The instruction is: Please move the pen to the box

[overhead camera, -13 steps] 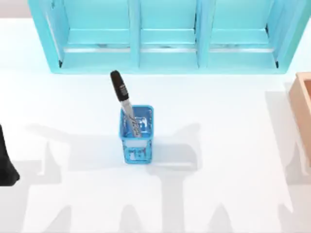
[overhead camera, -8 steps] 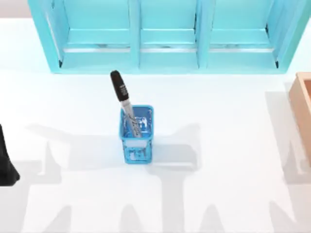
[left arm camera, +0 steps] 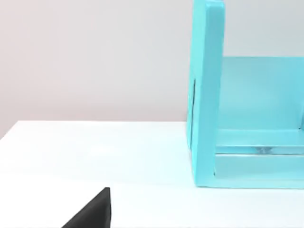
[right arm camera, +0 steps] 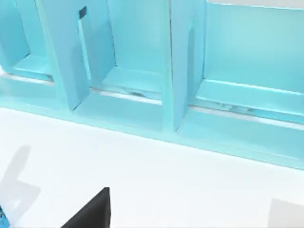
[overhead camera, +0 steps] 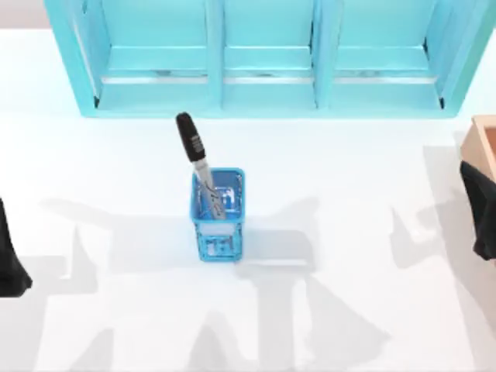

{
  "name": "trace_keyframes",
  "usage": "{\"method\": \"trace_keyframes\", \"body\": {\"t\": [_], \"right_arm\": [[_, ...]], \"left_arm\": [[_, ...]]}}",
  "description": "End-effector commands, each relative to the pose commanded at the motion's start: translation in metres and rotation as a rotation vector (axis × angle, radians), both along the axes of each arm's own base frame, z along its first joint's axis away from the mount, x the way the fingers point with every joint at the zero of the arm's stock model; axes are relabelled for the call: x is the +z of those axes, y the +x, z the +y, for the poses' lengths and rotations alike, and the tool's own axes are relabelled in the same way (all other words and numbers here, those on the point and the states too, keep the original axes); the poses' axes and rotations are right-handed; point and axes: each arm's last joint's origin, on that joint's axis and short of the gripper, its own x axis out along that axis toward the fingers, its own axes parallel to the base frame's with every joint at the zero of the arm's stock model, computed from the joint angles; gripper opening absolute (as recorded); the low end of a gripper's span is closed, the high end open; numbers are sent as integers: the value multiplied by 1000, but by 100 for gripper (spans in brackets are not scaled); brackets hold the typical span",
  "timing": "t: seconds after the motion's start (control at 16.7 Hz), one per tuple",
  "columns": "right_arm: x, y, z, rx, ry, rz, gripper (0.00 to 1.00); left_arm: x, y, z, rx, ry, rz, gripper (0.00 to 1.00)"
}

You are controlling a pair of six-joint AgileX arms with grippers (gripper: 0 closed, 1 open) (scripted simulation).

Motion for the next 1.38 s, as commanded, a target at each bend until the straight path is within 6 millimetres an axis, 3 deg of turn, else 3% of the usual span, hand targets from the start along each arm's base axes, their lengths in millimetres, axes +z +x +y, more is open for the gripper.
{"method": "trace_keyframes", "body": {"t": [0.3, 0.48, 0.72, 0.9, 1.26, 1.38], "right_arm": [[10, 63, 71, 235, -10, 143, 100], [-6, 90, 120, 356, -31, 227, 100], [-37, 102, 169, 470, -65, 325, 100], [-50, 103, 183, 502, -82, 364, 100], [-51, 103, 182, 499, -83, 366, 100], [-53, 109, 191, 503, -79, 360, 100]], "left_arm": [[0, 0, 0, 0, 0, 0, 100], [0, 0, 0, 0, 0, 0, 100], [0, 0, 0, 0, 0, 0, 100], [0, 0, 0, 0, 0, 0, 100], [0, 0, 0, 0, 0, 0, 100], [0, 0, 0, 0, 0, 0, 100]]}}
